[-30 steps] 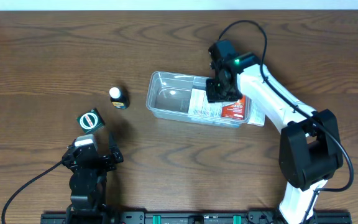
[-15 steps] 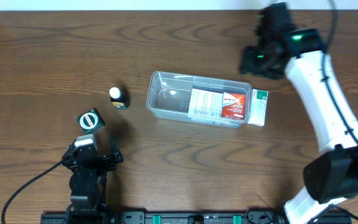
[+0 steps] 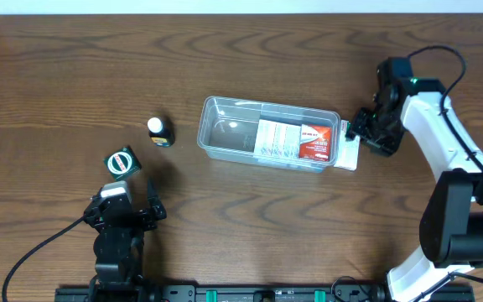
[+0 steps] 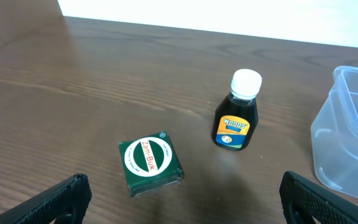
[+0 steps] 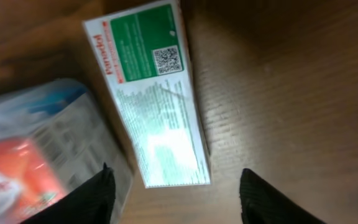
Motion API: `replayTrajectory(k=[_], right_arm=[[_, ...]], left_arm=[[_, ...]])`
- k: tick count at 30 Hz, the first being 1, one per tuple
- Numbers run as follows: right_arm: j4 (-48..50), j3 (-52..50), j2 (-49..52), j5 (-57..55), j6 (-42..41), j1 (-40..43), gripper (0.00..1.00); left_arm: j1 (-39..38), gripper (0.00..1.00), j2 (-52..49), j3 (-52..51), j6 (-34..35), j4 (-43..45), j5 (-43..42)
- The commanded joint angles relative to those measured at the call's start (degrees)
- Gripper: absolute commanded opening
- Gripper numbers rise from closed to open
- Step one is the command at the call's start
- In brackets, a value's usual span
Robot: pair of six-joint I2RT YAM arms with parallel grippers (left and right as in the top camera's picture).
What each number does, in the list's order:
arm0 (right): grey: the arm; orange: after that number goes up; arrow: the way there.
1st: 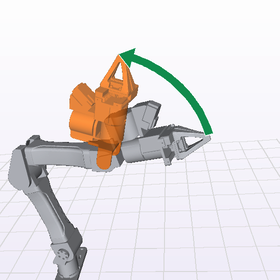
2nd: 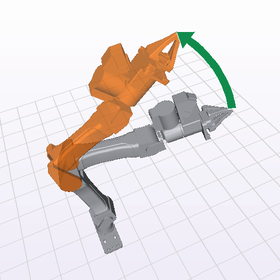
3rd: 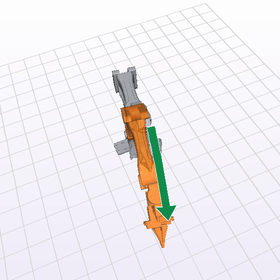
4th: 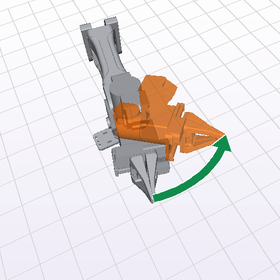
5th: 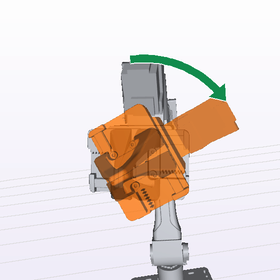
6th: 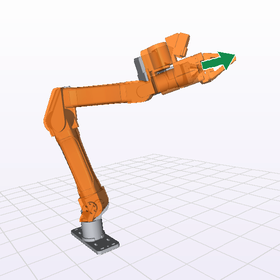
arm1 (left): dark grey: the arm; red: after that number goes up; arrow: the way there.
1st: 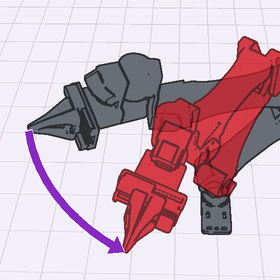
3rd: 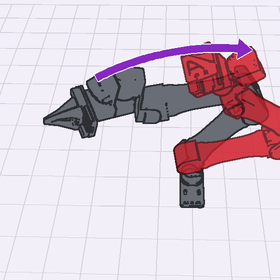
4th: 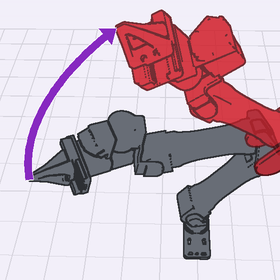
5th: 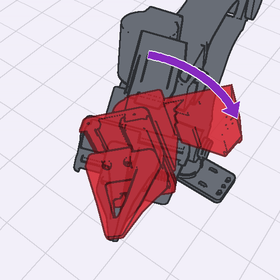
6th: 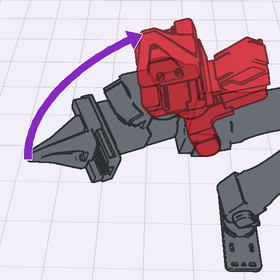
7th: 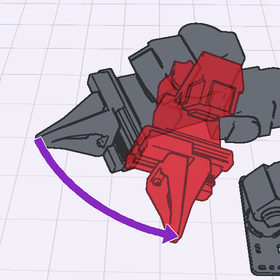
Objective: Pack container
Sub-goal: 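Move right gripper to the white-green Panadol box and grasp it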
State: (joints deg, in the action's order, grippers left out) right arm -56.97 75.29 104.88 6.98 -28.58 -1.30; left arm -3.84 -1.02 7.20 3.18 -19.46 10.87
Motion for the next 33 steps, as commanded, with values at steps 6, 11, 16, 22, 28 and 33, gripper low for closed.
replayTrajectory(k=[6, 11, 16, 22, 28, 33], right_arm=[[11.17, -8.90, 0.13, 0.98, -0.74, 0.17, 0.79], [14.45, -12.11, 0.13, -0.59, -0.72, 0.28, 0.79], [14.43, -13.18, 0.13, -2.49, -0.50, 1.60, 0.79], [15.08, -13.16, 0.13, -1.79, -0.48, 4.31, 0.76], [19.82, -12.59, 0.11, -1.40, 6.54, 5.31, 0.80], [25.55, -12.50, 0.13, -1.40, 14.01, 5.31, 0.80]], left_arm=[[0.24, 0.98, 0.02, -1.09, 0.72, -0.61, 0.11], [0.24, 0.98, 0.02, -1.09, 0.72, -0.61, 0.11], [0.24, 0.98, 0.02, -1.09, 0.72, -0.61, 0.11], [0.24, 0.98, 0.02, -1.09, 0.72, -0.61, 0.11], [0.24, 0.98, 0.02, -1.09, 0.72, -0.61, 0.11], [0.24, 0.98, 0.02, -1.09, 0.72, -0.61, 0.11]])
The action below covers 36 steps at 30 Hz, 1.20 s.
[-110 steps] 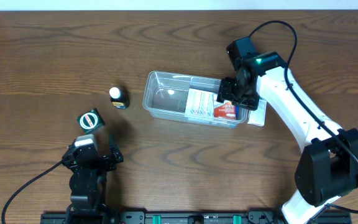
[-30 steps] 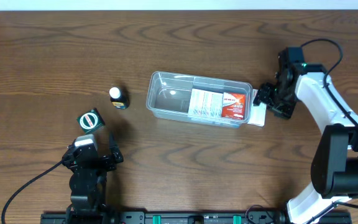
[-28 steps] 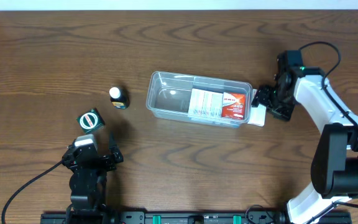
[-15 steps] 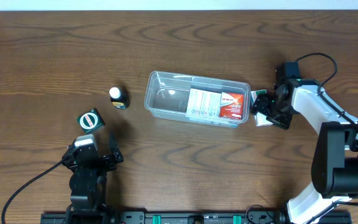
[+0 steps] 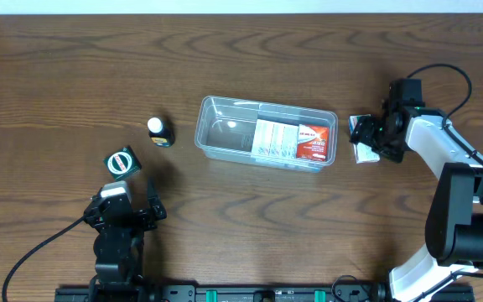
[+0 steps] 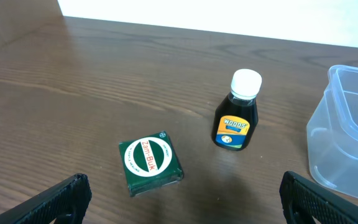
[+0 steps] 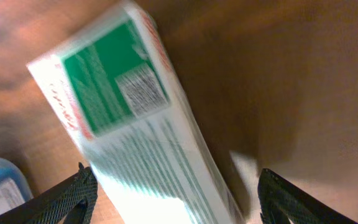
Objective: Pack container
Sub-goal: 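Move right gripper to the white-green Panadol box and grasp it, then carry the Panadol box into the container and release it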
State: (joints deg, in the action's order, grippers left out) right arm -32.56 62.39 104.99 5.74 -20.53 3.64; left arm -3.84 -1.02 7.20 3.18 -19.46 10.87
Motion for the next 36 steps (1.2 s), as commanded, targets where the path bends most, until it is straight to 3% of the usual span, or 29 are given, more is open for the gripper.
replayTrajectory(k=[1, 6, 17, 26, 36], right_arm=[[1.84, 0.39, 0.02, -0.15, 6.84, 0.37, 0.79], [5.49, 0.39, 0.33, -0.55, 11.34, 0.37, 0.72], [5.77, 0.39, 4.20, 1.38, 11.41, 0.42, 0.72], [5.75, 0.57, 4.09, 1.33, 11.41, 0.48, 0.42], [-2.38, 7.17, -1.33, 1.53, 11.41, 0.31, 0.40]], left_arm=[[0.24, 0.98, 0.02, -1.09, 0.72, -0.61, 0.11], [0.24, 0.98, 0.02, -1.09, 0.72, -0.61, 0.11], [0.24, 0.98, 0.02, -1.09, 0.72, -0.61, 0.11], [0.24, 0.98, 0.02, -1.09, 0.72, -0.61, 0.11], [0.24, 0.98, 0.02, -1.09, 0.72, -0.61, 0.11]])
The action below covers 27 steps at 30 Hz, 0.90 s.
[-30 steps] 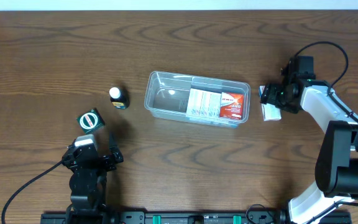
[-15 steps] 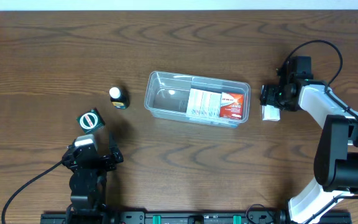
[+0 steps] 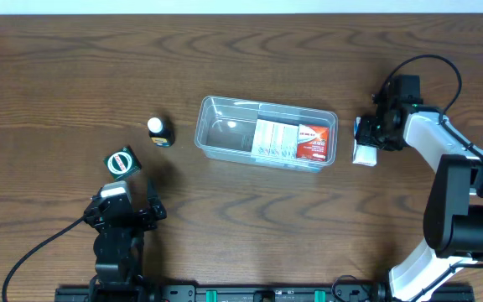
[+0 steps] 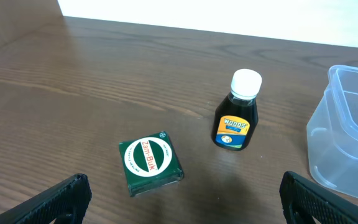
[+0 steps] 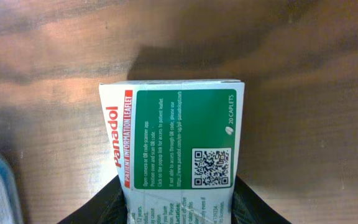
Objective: Pack container
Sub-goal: 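Carry the Panadol box into the container and release it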
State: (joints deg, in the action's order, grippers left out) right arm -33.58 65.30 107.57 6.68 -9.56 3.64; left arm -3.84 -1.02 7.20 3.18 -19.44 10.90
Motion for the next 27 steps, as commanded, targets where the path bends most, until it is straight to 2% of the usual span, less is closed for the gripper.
replayTrajectory(k=[1, 6, 12, 15, 19, 27], right_arm=[[-3.48, 6.25, -5.01, 0.83, 0.44, 0.09, 0.41], [-11.32, 16.13, -9.88, 5.64, 0.48, -3.02, 0.36], [-11.69, 21.84, -12.11, 8.20, 6.05, -12.41, 0.30], [-11.45, 21.88, -11.74, 8.17, 13.92, -18.03, 0.30], [-12.48, 21.86, -10.56, 8.13, 29.99, -25.05, 0.29], [-12.50, 21.86, -6.71, 6.71, 48.72, -30.47, 0.11]], left_arm=[[0.24, 0.98, 0.02, -1.09, 0.72, -0.63, 0.09], [0.24, 0.98, 0.02, -1.09, 0.72, -0.63, 0.09], [0.24, 0.98, 0.02, -1.09, 0.72, -0.63, 0.09], [0.24, 0.98, 0.02, -1.09, 0.72, -0.63, 0.09], [0.24, 0.98, 0.02, -1.09, 0.72, -0.63, 0.09], [0.24, 0.98, 0.02, -1.09, 0.72, -0.63, 0.09]])
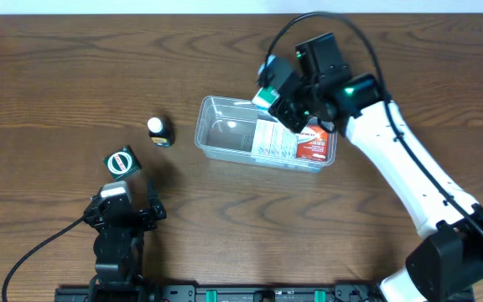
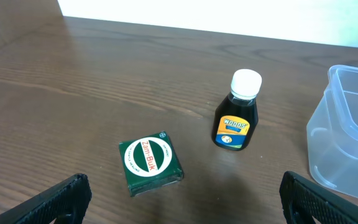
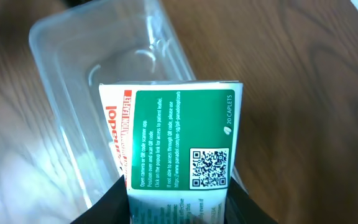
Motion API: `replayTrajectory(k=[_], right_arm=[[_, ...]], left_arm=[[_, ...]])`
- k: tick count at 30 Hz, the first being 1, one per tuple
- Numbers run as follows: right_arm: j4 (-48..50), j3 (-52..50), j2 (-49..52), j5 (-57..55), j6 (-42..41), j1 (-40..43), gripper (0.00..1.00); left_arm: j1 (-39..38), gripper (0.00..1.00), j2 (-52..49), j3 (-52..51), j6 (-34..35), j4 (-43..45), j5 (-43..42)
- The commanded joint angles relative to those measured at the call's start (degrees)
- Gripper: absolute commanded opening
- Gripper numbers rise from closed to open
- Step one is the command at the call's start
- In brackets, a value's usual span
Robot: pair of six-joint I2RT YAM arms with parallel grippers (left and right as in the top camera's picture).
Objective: Pack container
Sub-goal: 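Carry the Panadol box into the container and release it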
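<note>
A clear plastic container [image 1: 216, 134] lies mid-table with white and red boxes in its right half. My right gripper [image 1: 285, 96] hangs above it, shut on a green and white Panadol box [image 3: 174, 140] whose end [image 1: 262, 95] pokes out over the container [image 3: 92, 81]. A small dark Woods bottle [image 2: 237, 119] with a white cap stands left of the container, also seen from above [image 1: 159, 131]. A green Zam-Buk tin [image 2: 150, 163] lies nearer my left gripper [image 2: 182, 199], which rests open at the table's front left, away from both.
Dark wood table [image 1: 74, 67] all round. The right arm's black cable [image 1: 309, 21] arcs over the back of the table. The container's left half [image 1: 225, 132] holds nothing.
My right gripper, then on the Panadol box on the table right of the container, now holds the box up over the container's middle. The left arm has not moved.
The Panadol box first lay against the container's right end with my right gripper open over it. Then box and gripper were further right, apart from the container, which sat slightly further left. Then the fingers were against the box's sides, and now the box is above the container.
</note>
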State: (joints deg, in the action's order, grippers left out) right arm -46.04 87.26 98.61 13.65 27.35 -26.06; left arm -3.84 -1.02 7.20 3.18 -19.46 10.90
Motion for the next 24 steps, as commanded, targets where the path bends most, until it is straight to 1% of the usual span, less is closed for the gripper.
replayTrajectory(k=[1, 3, 7, 9, 15, 20, 24], right_arm=[[0.02, -0.11, 3.04, -0.09, 13.92, -0.79, 0.10], [0.74, -0.11, 4.83, -0.04, 17.07, -0.85, 0.08], [3.21, -0.11, 8.04, 0.35, 18.18, -1.51, 0.01], [4.09, -0.11, 9.27, 0.35, 18.16, -1.95, 0.02], [5.31, -0.11, 12.68, 0.26, 19.06, -2.84, 0.08], [5.51, -0.11, 16.11, -0.11, 19.10, -2.60, 0.08], [5.55, -0.11, 18.32, -2.47, 21.44, -2.38, 0.08]], left_arm=[[0.24, 0.98, 0.02, -1.09, 0.72, -0.61, 0.09], [0.24, 0.98, 0.02, -1.09, 0.72, -0.61, 0.09], [0.24, 0.98, 0.02, -1.09, 0.72, -0.61, 0.09], [0.24, 0.98, 0.02, -1.09, 0.72, -0.61, 0.09], [0.24, 0.98, 0.02, -1.09, 0.72, -0.61, 0.09], [0.24, 0.98, 0.02, -1.09, 0.72, -0.61, 0.09], [0.24, 0.98, 0.02, -1.09, 0.72, -0.61, 0.09]])
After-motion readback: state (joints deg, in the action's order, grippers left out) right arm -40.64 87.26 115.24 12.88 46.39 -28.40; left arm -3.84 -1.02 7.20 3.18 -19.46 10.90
